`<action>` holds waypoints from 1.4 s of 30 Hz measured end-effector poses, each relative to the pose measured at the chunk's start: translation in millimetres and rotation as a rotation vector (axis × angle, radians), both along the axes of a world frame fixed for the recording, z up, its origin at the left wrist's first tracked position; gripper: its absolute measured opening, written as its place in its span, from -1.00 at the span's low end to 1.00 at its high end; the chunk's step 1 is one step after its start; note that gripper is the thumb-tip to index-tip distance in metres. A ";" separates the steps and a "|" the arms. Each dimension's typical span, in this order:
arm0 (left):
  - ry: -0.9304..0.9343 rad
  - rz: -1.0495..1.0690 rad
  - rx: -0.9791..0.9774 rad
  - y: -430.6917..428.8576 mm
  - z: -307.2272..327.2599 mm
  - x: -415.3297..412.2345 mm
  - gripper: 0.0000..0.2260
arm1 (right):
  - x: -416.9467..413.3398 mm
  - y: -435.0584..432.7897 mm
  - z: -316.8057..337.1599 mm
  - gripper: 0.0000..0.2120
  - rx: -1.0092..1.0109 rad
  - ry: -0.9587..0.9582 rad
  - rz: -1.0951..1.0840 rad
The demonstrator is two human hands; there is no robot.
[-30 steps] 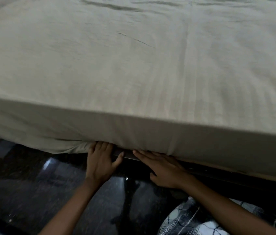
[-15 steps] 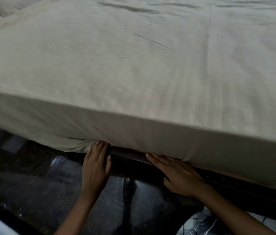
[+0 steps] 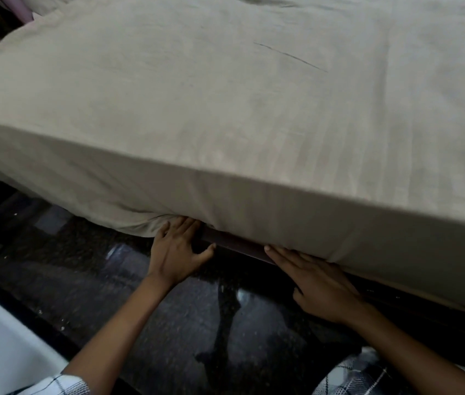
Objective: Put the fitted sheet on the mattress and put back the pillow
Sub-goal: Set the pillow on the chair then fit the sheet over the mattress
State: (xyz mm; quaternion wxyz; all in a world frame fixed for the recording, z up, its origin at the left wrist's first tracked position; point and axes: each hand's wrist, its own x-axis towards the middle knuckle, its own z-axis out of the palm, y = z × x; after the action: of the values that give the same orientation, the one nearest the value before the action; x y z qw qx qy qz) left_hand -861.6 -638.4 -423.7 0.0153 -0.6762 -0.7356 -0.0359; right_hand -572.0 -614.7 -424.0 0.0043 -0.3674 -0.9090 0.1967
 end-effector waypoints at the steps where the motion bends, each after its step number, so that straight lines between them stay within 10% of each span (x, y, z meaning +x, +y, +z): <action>1: -0.037 0.005 -0.004 0.3 1.3 -0.9 -0.37 | -0.5 -0.7 -1.6 -0.09 0.008 0.011 -0.001; 14: -0.363 0.100 0.518 -9.3 -17.2 -11.9 -0.72 | 2.0 1.1 -4.6 -0.01 0.090 -0.064 0.031; 26: 0.165 0.076 0.113 15.1 -0.7 -71.8 -0.69 | 3.2 3.8 -8.0 -0.09 0.053 -0.027 0.069; 32: 0.058 0.145 0.008 22.3 -8.4 -66.2 -0.65 | 2.3 3.1 -4.1 -0.09 0.000 -0.009 0.053; 42: -0.168 0.218 0.535 -17.5 -11.1 -71.7 -0.84 | 0.9 1.6 -3.8 -0.02 0.008 -0.040 0.014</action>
State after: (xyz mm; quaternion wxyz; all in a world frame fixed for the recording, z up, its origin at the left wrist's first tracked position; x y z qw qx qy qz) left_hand -933.3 -655.9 -434.8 0.1360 -0.5601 -0.7668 -0.2825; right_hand -571.1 -613.1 -427.8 -0.0139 -0.3649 -0.9123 0.1855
